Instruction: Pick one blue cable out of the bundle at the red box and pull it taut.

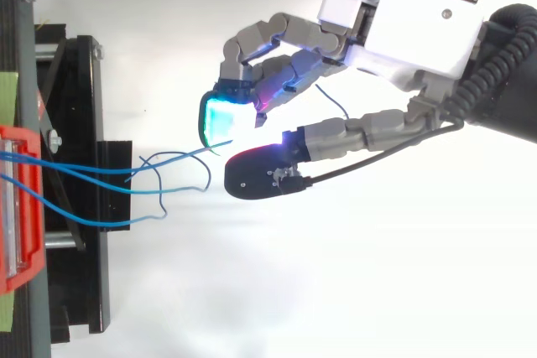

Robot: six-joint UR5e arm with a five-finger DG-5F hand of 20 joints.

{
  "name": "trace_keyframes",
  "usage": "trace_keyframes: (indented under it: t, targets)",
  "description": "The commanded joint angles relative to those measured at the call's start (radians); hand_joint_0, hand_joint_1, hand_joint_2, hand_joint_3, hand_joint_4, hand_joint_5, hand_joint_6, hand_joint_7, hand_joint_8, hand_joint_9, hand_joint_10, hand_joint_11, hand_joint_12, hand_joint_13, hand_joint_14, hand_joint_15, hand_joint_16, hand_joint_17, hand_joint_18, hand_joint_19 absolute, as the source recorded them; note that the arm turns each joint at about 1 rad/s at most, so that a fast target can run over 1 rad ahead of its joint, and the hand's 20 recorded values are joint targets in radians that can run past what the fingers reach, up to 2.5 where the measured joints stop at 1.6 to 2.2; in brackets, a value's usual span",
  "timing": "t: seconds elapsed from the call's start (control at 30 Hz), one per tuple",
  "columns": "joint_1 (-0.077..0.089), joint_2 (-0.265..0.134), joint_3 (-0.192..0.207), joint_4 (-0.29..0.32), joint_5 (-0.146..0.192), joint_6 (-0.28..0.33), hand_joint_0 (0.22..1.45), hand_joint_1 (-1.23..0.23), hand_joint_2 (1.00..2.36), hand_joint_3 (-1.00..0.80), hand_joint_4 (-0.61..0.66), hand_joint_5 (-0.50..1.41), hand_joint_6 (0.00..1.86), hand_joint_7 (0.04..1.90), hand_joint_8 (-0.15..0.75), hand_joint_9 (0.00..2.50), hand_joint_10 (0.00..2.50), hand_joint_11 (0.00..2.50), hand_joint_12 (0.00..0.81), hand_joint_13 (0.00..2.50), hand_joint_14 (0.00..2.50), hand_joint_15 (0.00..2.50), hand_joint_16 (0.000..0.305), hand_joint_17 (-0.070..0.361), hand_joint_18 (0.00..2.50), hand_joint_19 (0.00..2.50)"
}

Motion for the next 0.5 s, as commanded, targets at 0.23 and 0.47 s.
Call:
trace_keyframes:
  t: [0.23, 0.47]
  targets:
    - [0.0, 0.001, 0.0, 0.0, 0.0, 0.0, 0.59, -0.87, 1.02, -0.07, -0.06, -0.06, 0.85, 1.09, 0.311, 0.82, 0.01, 0.44, 0.365, 0.5, 0.01, 0.19, 0.054, 0.122, 0.63, 0.24]
    - [0.0, -0.001, -0.001, 0.0, 0.0, 0.0, 0.59, -0.87, 1.02, -0.08, -0.06, -0.06, 0.85, 1.08, 0.309, 0.82, 0.01, 0.42, 0.362, 0.49, 0.01, 0.19, 0.054, 0.122, 0.63, 0.25]
